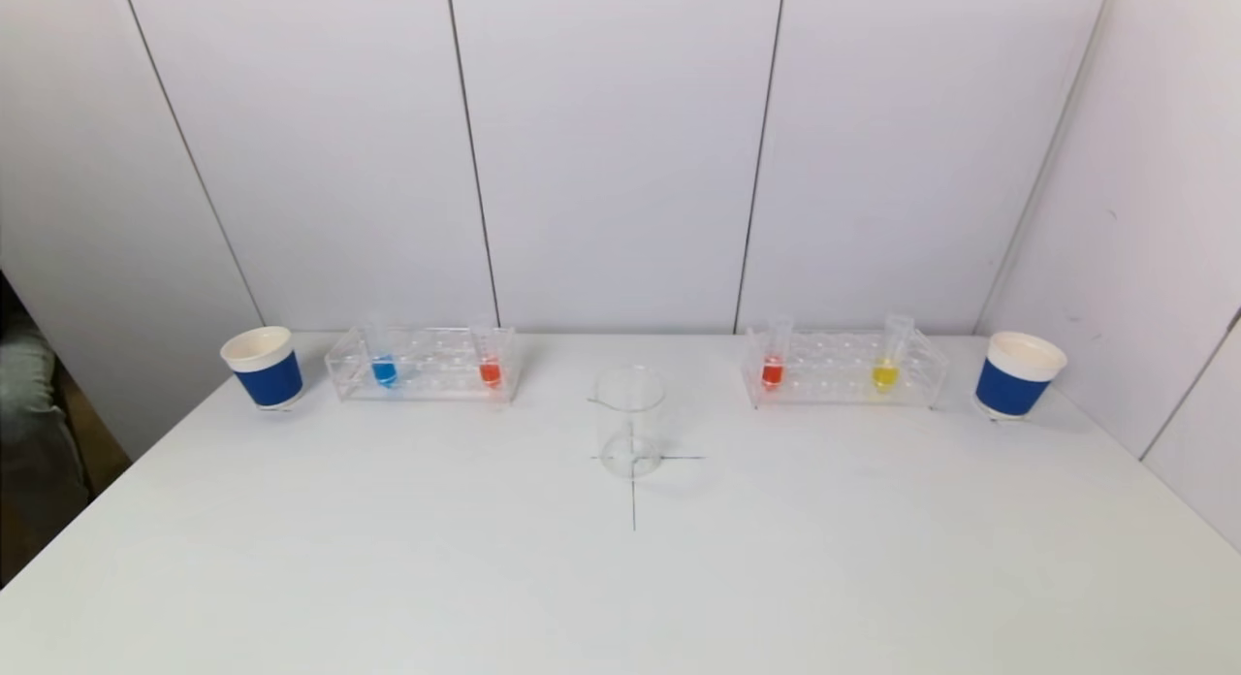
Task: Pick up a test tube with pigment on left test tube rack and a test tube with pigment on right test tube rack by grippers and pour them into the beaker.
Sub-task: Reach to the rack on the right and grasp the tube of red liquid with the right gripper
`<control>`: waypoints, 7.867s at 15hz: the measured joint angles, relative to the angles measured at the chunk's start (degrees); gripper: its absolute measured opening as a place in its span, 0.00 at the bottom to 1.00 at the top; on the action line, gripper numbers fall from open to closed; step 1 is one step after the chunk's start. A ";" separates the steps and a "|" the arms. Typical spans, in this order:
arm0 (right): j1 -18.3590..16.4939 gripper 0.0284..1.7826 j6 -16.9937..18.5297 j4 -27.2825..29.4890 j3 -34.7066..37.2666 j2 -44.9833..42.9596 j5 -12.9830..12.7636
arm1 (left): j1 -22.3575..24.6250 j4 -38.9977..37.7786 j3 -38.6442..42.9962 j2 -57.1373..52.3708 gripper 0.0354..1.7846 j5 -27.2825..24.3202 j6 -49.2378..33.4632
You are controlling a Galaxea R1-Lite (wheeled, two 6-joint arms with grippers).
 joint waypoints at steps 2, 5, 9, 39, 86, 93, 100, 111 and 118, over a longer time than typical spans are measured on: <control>0.02 0.99 -0.02 4.68 -5.40 0.21 1.79 | 0.00 0.00 0.00 0.00 0.99 -0.02 0.02; 0.07 0.99 -0.04 9.67 -13.49 2.69 4.96 | 0.02 0.00 0.00 0.00 0.99 -0.02 0.00; 0.38 0.99 -0.23 8.87 -21.31 9.12 10.81 | 0.00 0.00 0.00 0.00 0.99 0.00 0.00; 11.81 0.99 -0.87 -68.05 -16.79 93.67 12.91 | 0.00 -0.02 0.00 0.00 0.99 0.00 0.00; 13.78 0.99 -0.06 -79.46 -49.23 137.42 1.19 | 0.00 0.00 0.00 0.00 0.99 -0.02 0.00; 14.24 0.99 -0.04 -79.40 -50.03 137.53 1.22 | 0.00 0.00 0.00 0.00 0.99 -0.02 0.00; 14.25 0.99 -0.04 -79.49 -50.43 138.08 1.22 | 0.00 -0.02 0.00 0.00 0.99 0.00 0.00; 14.54 0.99 -0.11 -79.70 -50.44 138.14 1.22 | 0.00 0.00 0.00 0.00 0.99 -0.02 0.00; 14.96 0.99 -0.11 -79.70 -50.47 138.23 1.19 | 0.00 0.00 0.00 0.00 0.99 -0.02 0.00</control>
